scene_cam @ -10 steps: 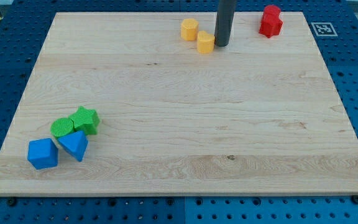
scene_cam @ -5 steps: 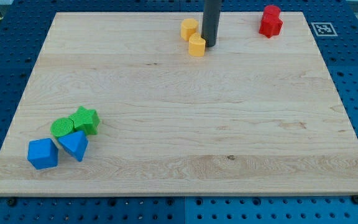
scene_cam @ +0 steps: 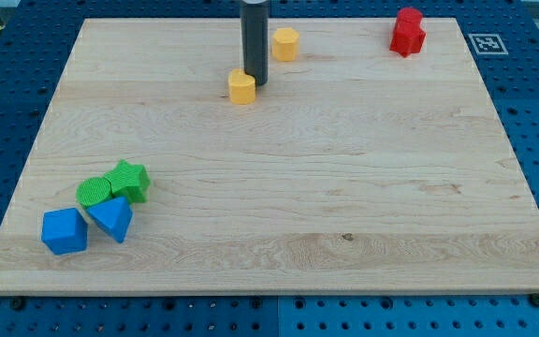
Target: Move the yellow heart to the top right of the green star
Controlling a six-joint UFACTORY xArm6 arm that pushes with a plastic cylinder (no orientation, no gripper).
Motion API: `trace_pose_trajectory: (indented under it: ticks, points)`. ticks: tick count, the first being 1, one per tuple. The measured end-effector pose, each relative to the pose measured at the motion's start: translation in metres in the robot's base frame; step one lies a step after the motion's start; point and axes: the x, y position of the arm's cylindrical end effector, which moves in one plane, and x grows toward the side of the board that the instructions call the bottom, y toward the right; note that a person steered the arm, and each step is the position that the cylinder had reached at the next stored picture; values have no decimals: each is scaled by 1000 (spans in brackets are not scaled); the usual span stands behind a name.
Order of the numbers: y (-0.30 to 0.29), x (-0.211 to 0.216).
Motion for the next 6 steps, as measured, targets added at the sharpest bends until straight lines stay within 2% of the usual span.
trace_pose_trajectory:
  ticks: [6]
  points:
    - [-114, 114]
